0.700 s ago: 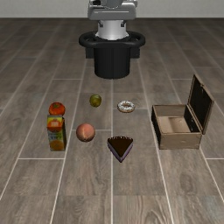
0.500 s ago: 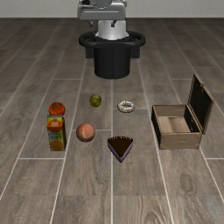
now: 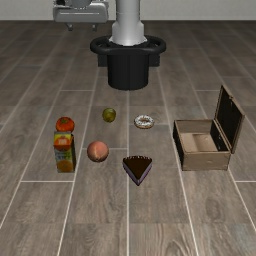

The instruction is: Pick up the tomato and place it in the box

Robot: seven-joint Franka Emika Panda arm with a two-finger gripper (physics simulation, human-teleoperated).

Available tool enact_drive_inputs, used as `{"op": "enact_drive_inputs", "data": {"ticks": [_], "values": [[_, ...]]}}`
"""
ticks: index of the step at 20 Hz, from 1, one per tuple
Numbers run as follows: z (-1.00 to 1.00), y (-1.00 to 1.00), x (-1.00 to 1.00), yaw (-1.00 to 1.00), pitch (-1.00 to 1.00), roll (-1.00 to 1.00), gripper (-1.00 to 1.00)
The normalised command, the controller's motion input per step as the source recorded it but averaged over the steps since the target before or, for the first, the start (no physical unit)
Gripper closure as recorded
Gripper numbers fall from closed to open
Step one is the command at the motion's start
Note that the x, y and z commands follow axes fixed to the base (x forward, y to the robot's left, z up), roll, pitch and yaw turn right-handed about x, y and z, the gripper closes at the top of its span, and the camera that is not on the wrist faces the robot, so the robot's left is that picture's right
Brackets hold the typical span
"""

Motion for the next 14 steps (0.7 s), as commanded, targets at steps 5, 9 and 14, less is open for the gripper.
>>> {"op": "enact_drive_inputs", "data": {"ticks": [5,9,14], "values": [[0.00,-1.00,0.00,0.00,0.00,0.00,-1.00],[0.00,0.00,1.00,0.00,0.00,0.00,-1.00],[0.00,0.00,1.00,0.00,0.00,0.00,-1.00]]}}
